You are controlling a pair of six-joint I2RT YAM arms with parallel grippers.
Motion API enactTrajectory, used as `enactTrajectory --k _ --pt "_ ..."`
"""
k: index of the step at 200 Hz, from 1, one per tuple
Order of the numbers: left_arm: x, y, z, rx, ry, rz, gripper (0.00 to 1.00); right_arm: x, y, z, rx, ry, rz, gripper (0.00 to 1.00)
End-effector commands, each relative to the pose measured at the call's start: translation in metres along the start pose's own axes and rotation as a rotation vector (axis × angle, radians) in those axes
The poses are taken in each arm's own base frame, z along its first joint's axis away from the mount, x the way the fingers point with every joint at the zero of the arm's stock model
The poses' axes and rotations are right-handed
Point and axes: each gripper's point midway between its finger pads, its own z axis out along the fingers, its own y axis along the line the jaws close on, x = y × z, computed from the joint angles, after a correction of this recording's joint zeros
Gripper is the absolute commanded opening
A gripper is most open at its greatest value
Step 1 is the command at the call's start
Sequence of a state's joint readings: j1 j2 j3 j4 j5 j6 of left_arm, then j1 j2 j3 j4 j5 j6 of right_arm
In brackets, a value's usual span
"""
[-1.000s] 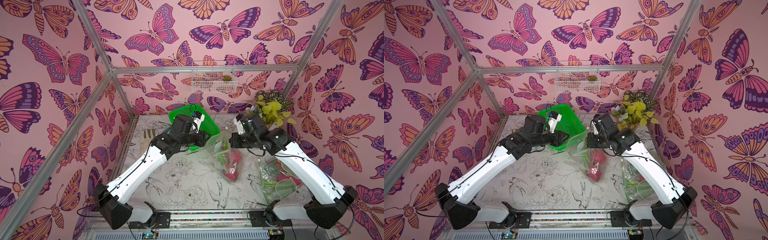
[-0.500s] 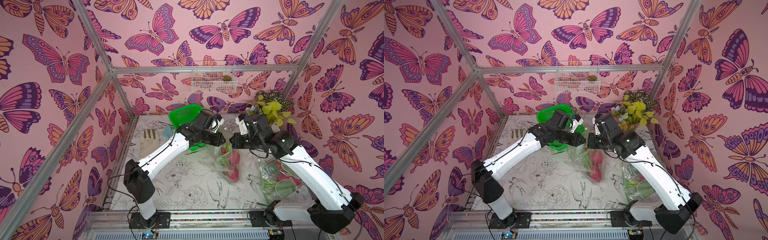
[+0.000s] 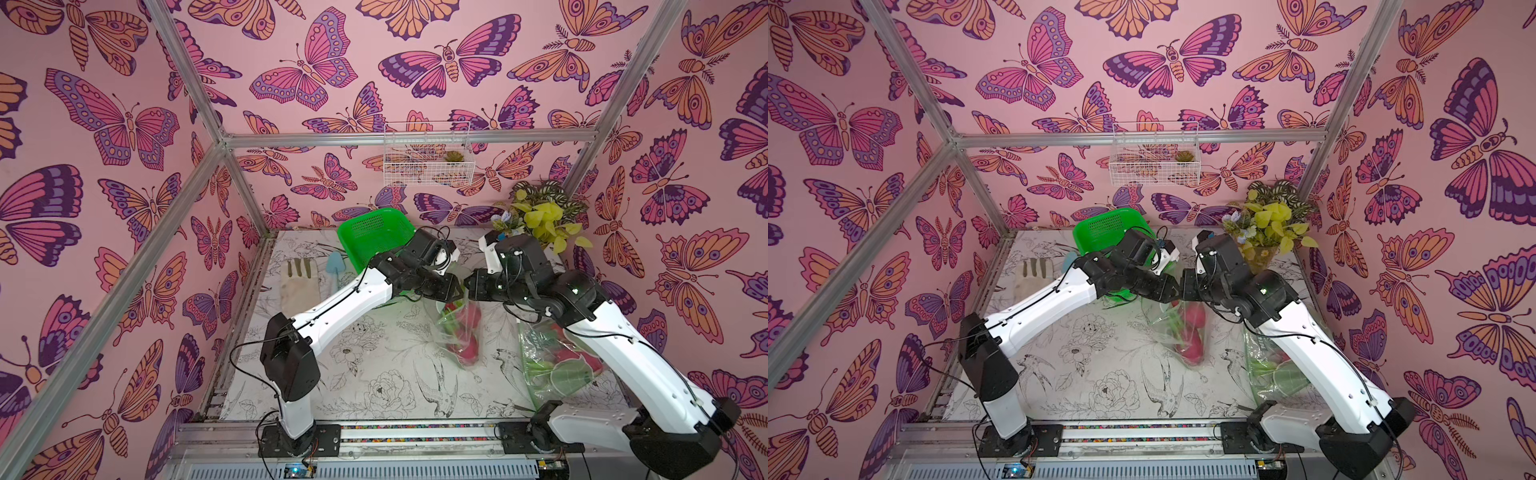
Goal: Open the zip-top bag and take out the dragon fruit
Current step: Pick up the dragon fruit from the zipper food storage bag.
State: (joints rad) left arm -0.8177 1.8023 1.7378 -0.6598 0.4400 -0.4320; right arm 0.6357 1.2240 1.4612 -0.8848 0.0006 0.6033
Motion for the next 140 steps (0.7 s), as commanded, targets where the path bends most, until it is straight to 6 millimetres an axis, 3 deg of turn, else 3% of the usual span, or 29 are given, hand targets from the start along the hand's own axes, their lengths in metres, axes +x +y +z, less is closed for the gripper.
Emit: enactTrajectory --k 1,81,140 --pt "0.01 0.012 0.016 -0.041 0.039 -0.019 0.35 -0.006 0.003 -0.004 -0.015 -0.043 0.014 0.0" --pt "0.015 0.016 0.033 -0.054 0.071 0.0 0.37 -0.004 0.001 -0.003 -0.009 -0.04 0.017 0.0" --pt "0.02 0.018 0.034 -0.056 0.081 0.0 0.29 -0.003 -0.003 -0.003 0.012 -0.045 0.014 0.0"
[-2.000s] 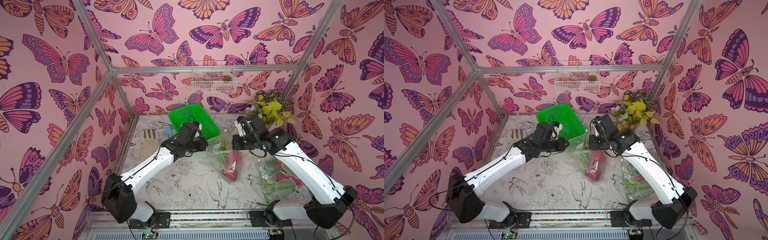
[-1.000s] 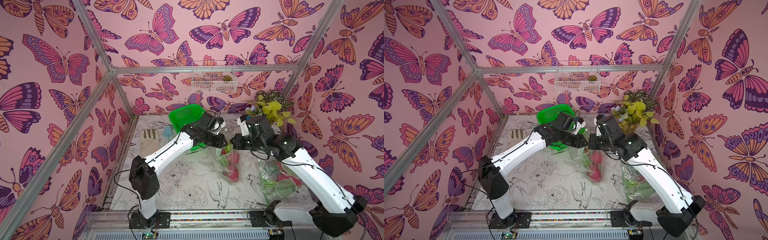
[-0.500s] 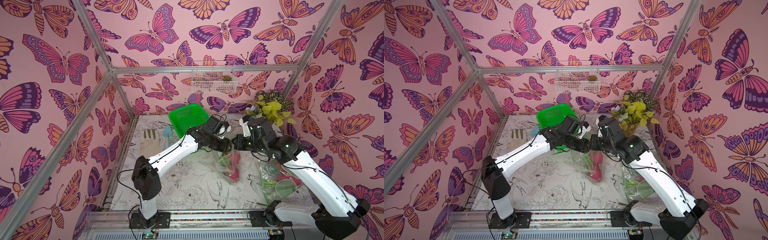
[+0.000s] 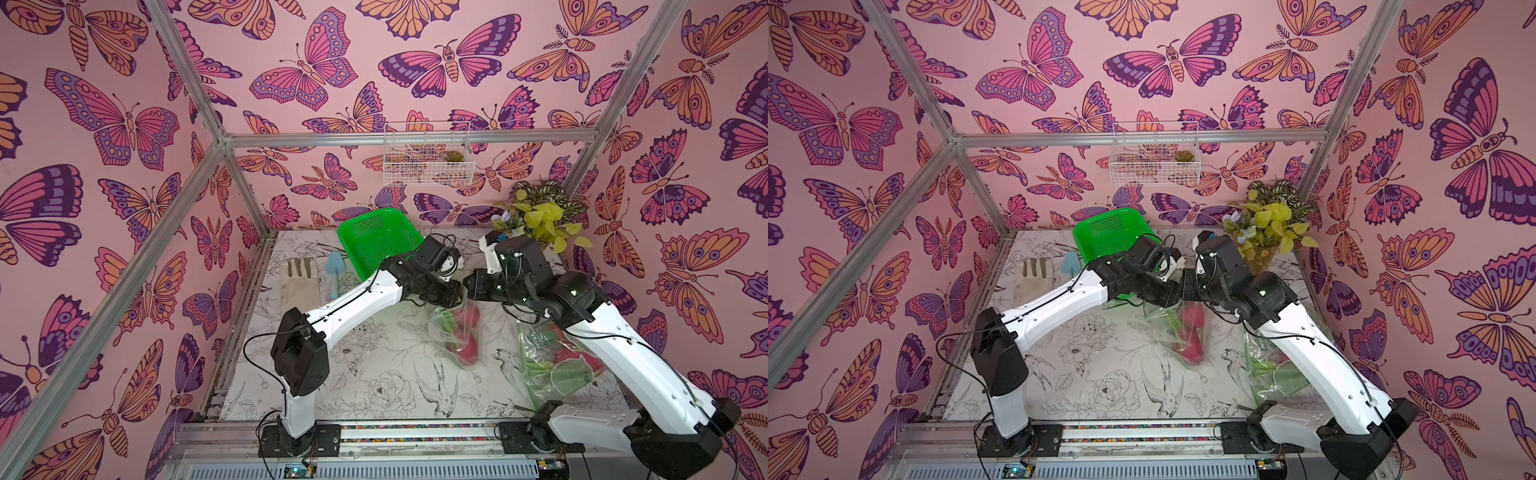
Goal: Open the zip-top bag and take out the dragon fruit
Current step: Pick up the dragon fruit from the zipper food storage bag.
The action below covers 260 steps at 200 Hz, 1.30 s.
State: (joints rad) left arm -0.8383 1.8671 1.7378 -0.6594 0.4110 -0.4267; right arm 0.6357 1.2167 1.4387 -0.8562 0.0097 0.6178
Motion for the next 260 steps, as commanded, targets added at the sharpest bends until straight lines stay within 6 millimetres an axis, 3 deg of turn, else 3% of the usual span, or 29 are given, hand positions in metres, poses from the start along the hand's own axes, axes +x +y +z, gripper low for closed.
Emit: enactTrajectory --k 1,13,35,84,143,260 --pt "0.008 0.004 0.006 -0.015 0.028 0.007 0.29 -0.003 -0.002 -0.006 0.012 -0.03 0.001 0.0" --pt "0.007 0.004 0.006 -0.016 0.025 0.014 0.23 -0.003 -0.002 -0.005 0.011 -0.03 -0.001 0.0" --pt "0.005 0.004 0.006 -0.019 0.021 0.018 0.0 -0.003 -0.003 -0.006 0.012 -0.031 -0.003 0.0" --pt "-0.01 -0.014 -0.013 0.018 -0.038 0.056 0.0 -0.002 -0.009 -0.009 0.033 -0.047 -0.007 0.0" --pt "-0.039 -0.05 -0.068 0.071 -0.19 0.118 0.0 -0.006 -0.02 -0.015 0.076 -0.094 -0.011 0.0" --pt "-0.062 -0.071 -0.13 0.031 -0.338 0.173 0.0 -0.011 -0.026 -0.022 0.075 -0.141 0.007 0.0"
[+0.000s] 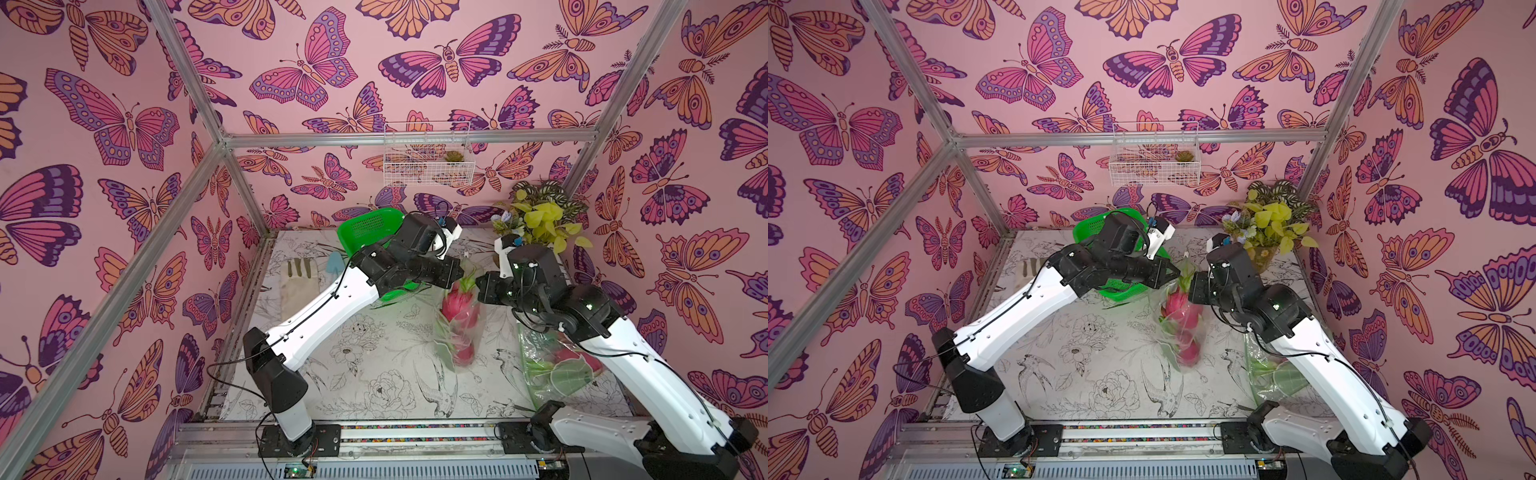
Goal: Open the zip-top bag and take out the dragon fruit
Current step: Pick up the dragon fruit from the zipper food storage bag.
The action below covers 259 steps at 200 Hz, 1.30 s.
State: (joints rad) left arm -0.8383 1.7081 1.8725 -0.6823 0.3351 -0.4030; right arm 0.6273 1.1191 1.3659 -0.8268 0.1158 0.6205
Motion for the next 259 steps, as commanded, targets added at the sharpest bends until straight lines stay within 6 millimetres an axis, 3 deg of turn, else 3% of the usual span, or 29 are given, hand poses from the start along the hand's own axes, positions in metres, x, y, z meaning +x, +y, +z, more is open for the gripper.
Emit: enactTrajectory --k 1,55,102,148,259 --pt "-0.02 -0.014 -0.025 0.001 -0.077 0.052 0.0 -0.006 -0.005 -0.003 0.014 -0.032 -0.004 0.0" --pt "-0.031 -0.02 -0.038 -0.005 -0.107 0.072 0.0 -0.006 -0.008 -0.004 0.022 -0.043 0.006 0.0" --pt "-0.039 -0.027 -0.057 -0.006 -0.154 0.094 0.0 -0.005 -0.027 0.003 0.077 -0.038 0.071 0.0" --pt "-0.033 -0.029 -0.066 -0.001 -0.155 0.092 0.0 -0.009 -0.043 0.006 0.081 -0.049 0.163 0.0" --pt "-0.062 -0.034 -0.076 -0.031 -0.24 0.131 0.0 0.005 -0.043 0.037 0.053 0.017 0.201 0.0"
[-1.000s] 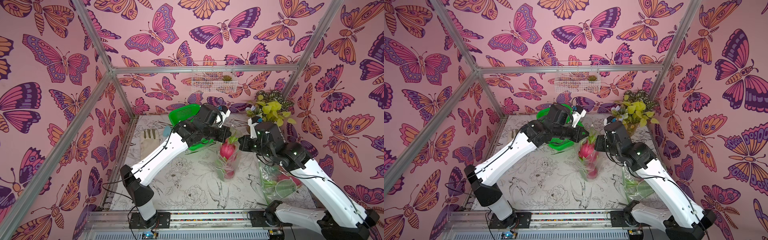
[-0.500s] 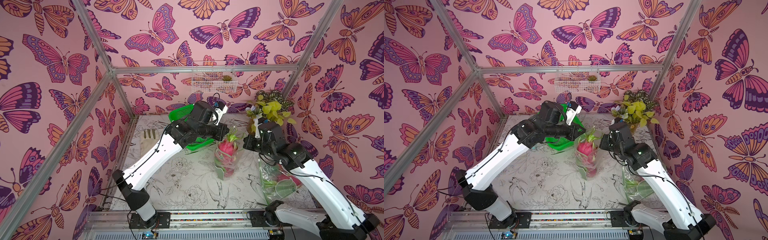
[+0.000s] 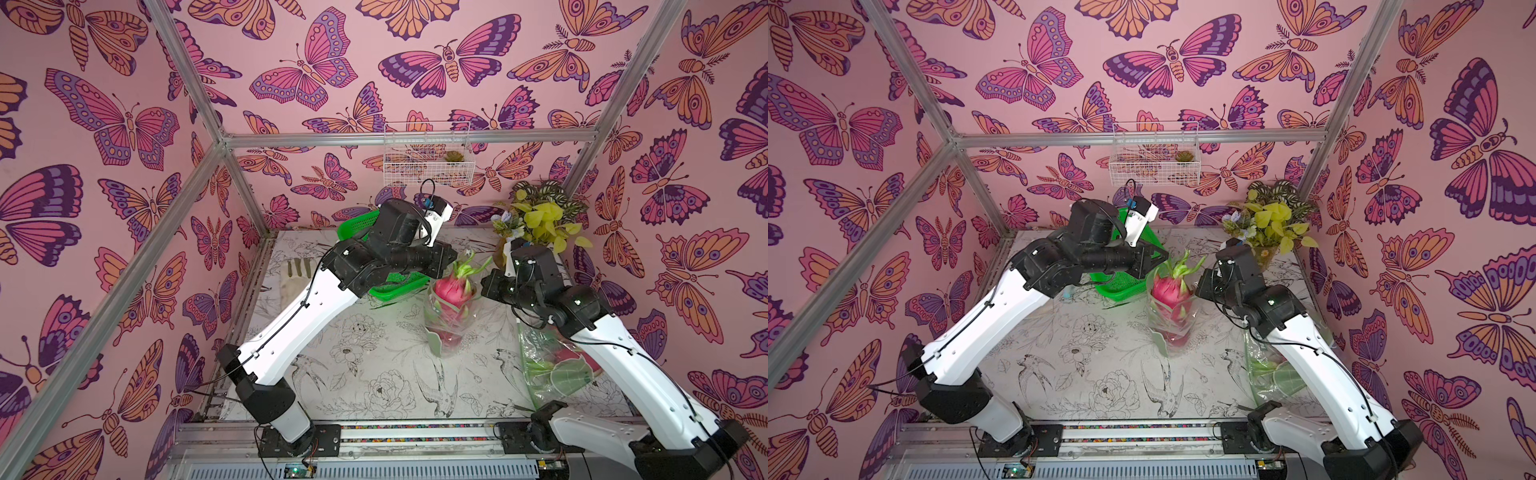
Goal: Open the zip-top bag and take out the dragon fruit
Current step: Pick up the dragon fruit from the zipper food storage bag.
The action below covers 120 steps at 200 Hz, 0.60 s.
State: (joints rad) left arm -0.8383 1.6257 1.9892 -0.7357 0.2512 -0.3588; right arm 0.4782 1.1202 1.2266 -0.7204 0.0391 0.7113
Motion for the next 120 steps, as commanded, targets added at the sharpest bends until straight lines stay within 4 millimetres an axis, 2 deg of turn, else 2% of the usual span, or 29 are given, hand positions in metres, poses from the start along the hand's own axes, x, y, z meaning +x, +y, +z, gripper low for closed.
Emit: enactTrajectory --k 1,71,120 --pt "-0.025 -0.007 -0.01 -0.005 -0.083 0.046 0.0 0.002 -0.001 0.004 -0.003 0.011 0.018 0.0" --pt "-0.073 -0.019 -0.021 -0.01 -0.218 0.108 0.0 0.006 -0.004 0.01 0.0 0.019 0.023 0.0" --pt "-0.096 -0.034 -0.03 0.052 -0.294 0.096 0.0 0.004 -0.001 0.012 -0.007 0.015 0.032 0.0"
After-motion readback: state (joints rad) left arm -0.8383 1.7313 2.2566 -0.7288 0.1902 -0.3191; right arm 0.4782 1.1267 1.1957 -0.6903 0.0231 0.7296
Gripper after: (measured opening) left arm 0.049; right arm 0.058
